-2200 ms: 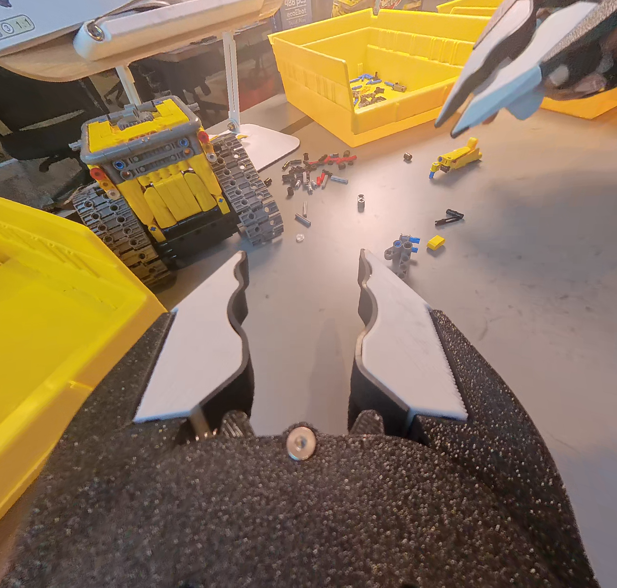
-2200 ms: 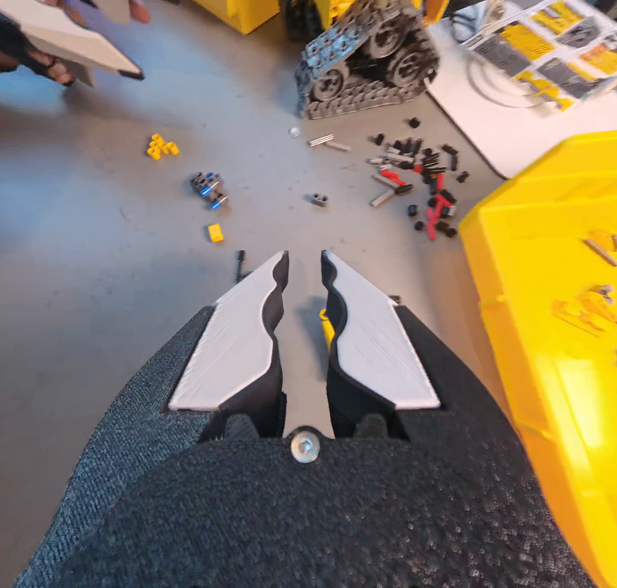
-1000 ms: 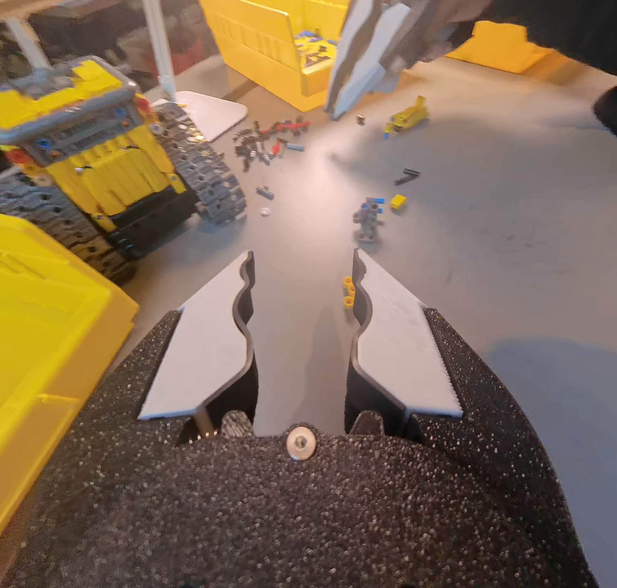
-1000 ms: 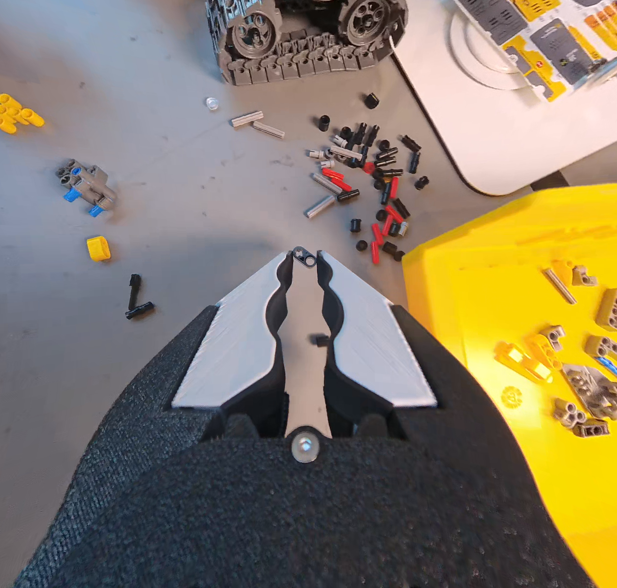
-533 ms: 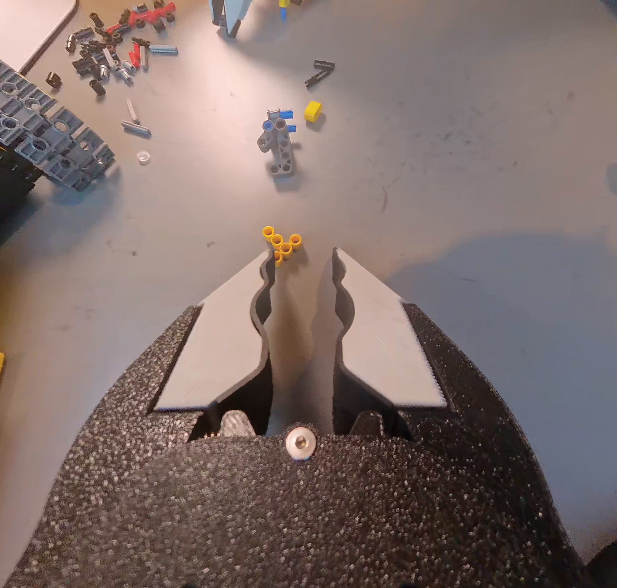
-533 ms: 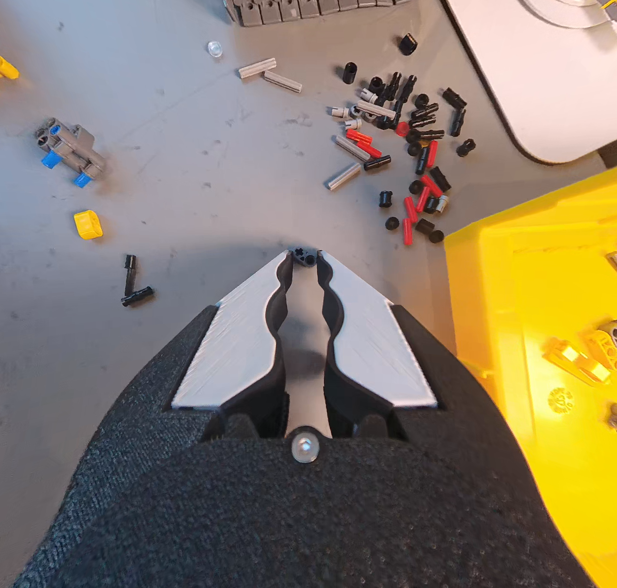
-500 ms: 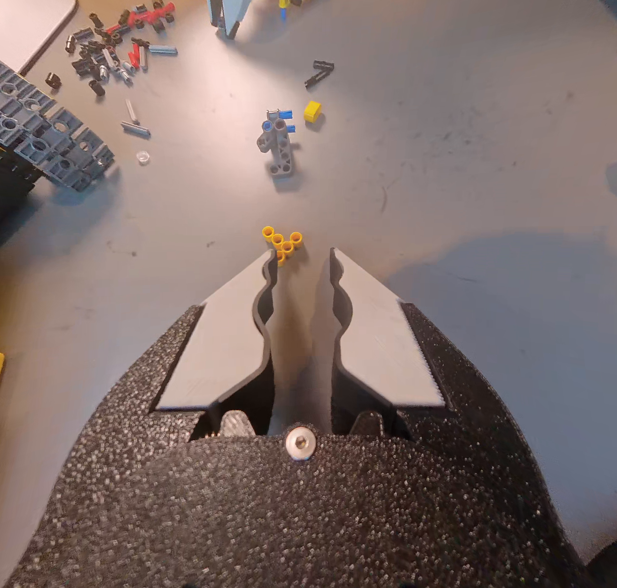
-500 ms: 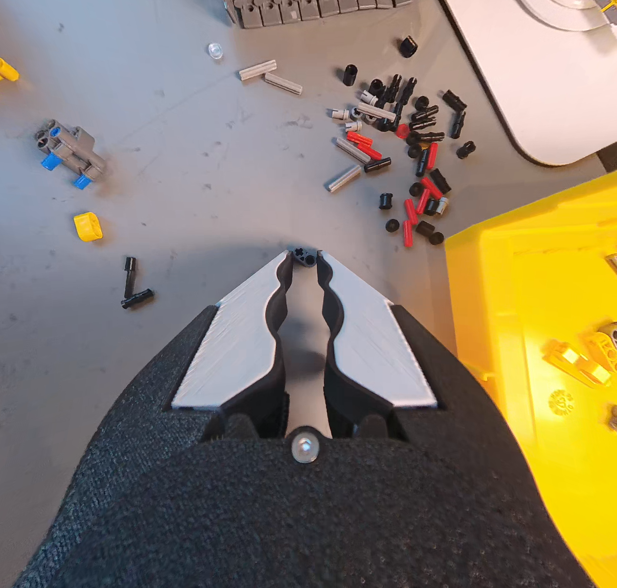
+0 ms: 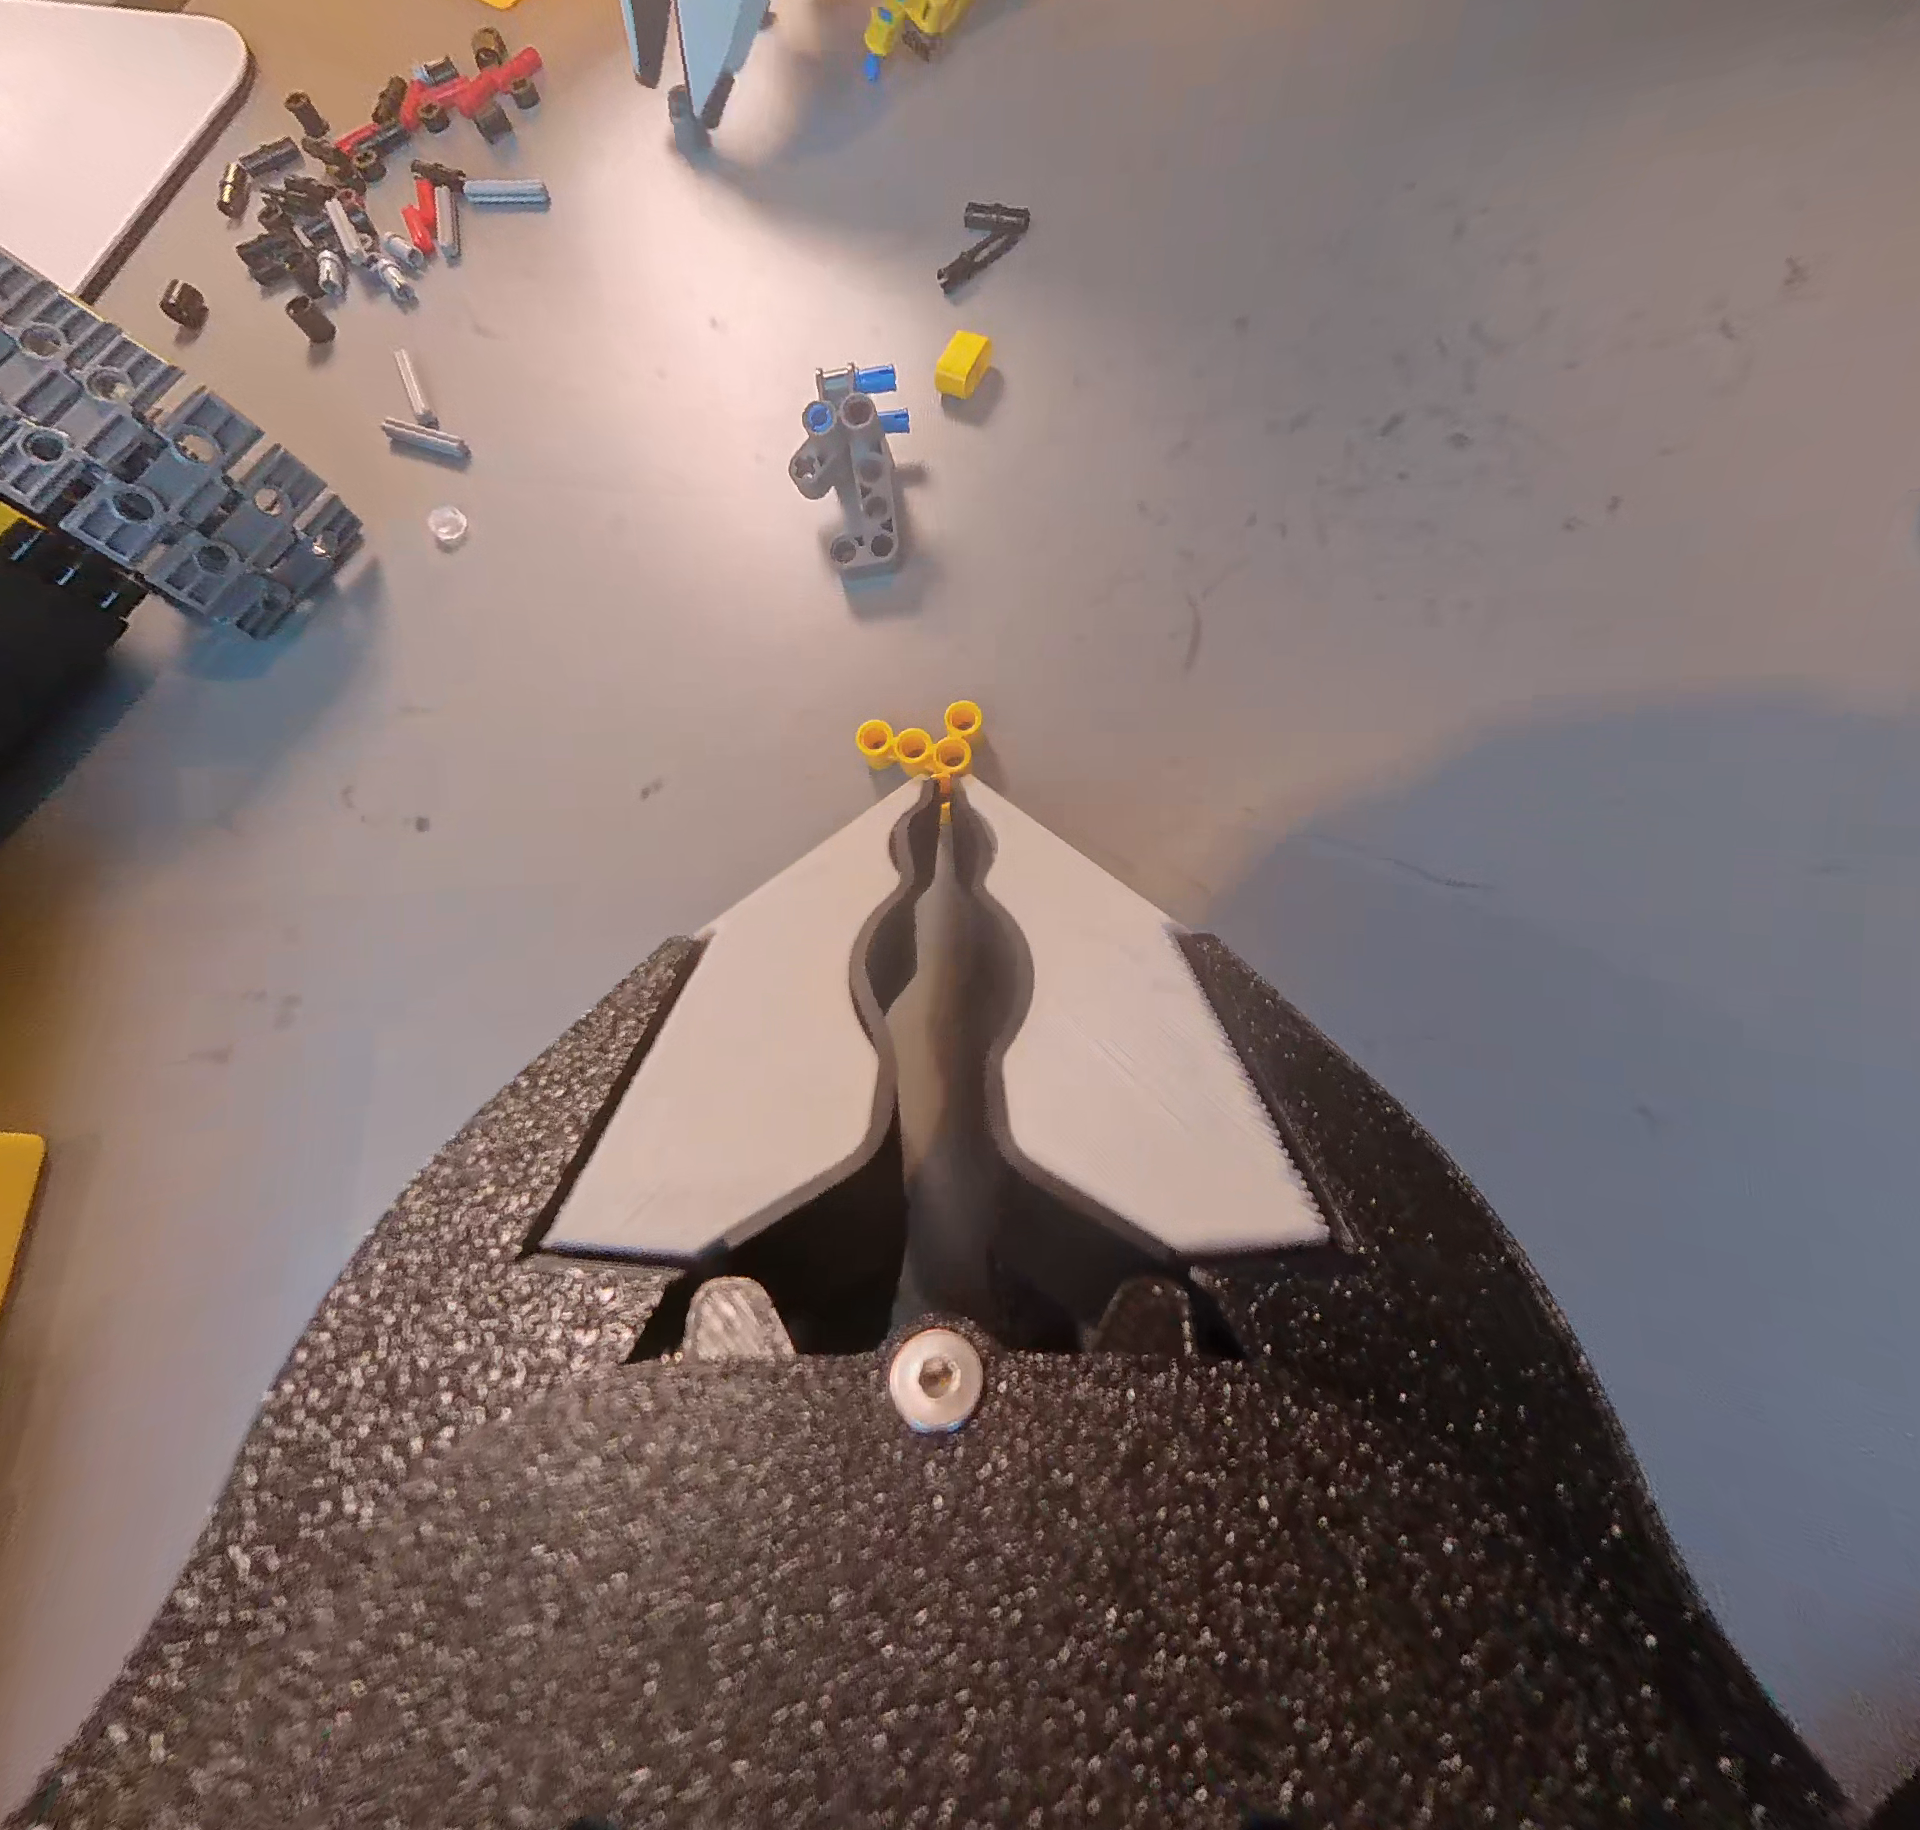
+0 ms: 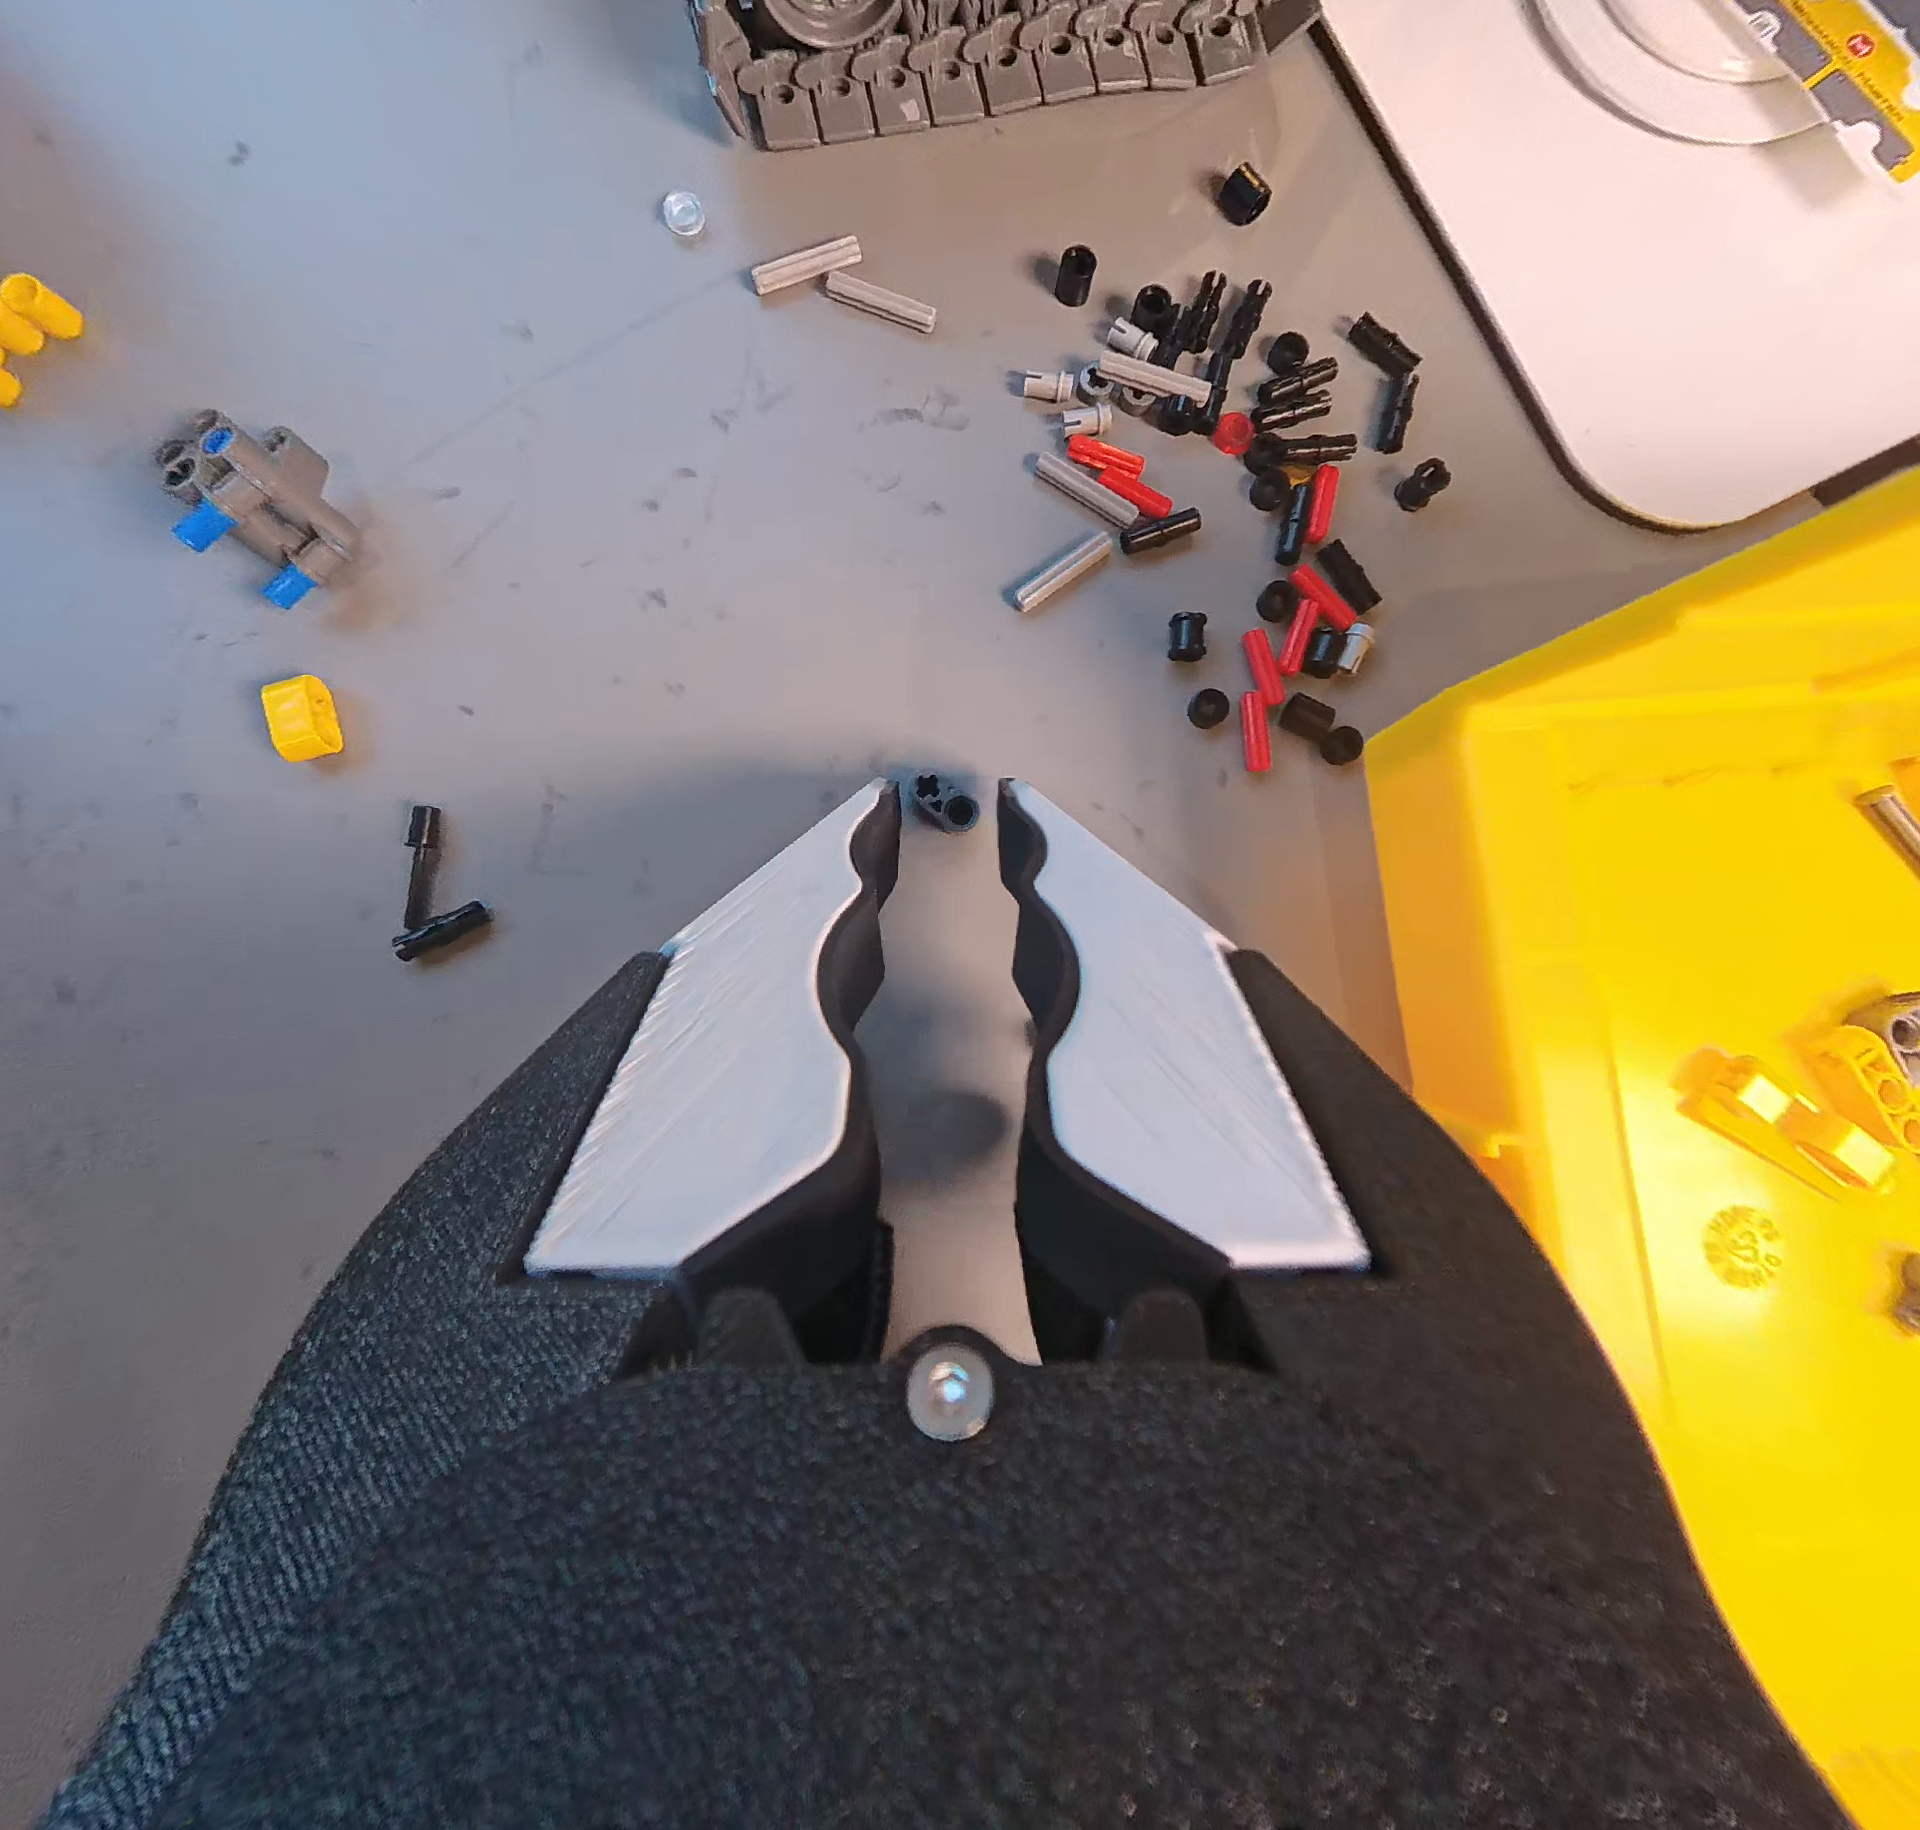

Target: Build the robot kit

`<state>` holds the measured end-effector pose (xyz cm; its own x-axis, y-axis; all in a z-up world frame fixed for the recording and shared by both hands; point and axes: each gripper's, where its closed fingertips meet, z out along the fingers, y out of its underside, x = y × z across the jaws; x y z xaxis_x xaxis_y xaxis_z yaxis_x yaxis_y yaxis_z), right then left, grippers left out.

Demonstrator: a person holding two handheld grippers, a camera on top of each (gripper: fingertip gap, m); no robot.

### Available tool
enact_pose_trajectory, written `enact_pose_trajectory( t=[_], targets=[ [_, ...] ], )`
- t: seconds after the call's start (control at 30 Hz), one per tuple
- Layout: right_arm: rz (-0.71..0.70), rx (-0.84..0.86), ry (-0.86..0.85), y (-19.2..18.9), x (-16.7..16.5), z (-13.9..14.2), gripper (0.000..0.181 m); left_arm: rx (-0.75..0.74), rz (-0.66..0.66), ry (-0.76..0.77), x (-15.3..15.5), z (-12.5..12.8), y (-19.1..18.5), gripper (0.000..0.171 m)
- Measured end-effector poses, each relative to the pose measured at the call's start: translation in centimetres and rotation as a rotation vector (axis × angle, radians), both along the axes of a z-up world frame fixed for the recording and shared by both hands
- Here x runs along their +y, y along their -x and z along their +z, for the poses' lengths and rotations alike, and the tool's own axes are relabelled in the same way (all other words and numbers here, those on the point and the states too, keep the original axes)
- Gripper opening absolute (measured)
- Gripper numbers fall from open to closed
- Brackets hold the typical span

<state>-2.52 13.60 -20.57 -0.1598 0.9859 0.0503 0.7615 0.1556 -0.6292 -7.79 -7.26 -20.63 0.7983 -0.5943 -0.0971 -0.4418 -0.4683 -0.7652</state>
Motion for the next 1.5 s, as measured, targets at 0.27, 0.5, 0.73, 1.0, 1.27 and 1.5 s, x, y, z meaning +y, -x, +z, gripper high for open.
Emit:
enact_pose_trajectory(
  t=[0.27,0.5,0.73,1.0,1.27,1.5],
  targets=[
    [-0.018,0.285,-0.047,0.5,0.5,6.8,0.024,-0.012,-0.025,0.008,-0.1,0.0,-0.9,0.000],
    [0.040,0.454,-0.067,-0.8,-2.7,10.7,0.029,0.012,-0.043,-0.011,0.0,0.0,-1.7,0.000],
    [0.096,0.457,-0.035,-3.7,-6.5,7.7,0.029,0.027,-0.045,-0.022,0.2,0.0,-1.9,0.000],
    [0.122,0.497,-0.002,-3.9,-8.5,5.5,0.030,0.044,-0.062,-0.034,0.4,0.0,-2.7,0.000],
    [0.140,0.492,-0.030,-3.8,-8.8,4.8,0.030,0.061,-0.072,-0.047,0.4,0.0,-2.8,0.000],
    [0.128,0.506,-0.049,-3.7,-8.4,4.8,0.029,0.003,-0.062,-0.109,0.7,1.4,-2.8,0.013]
  ],
)
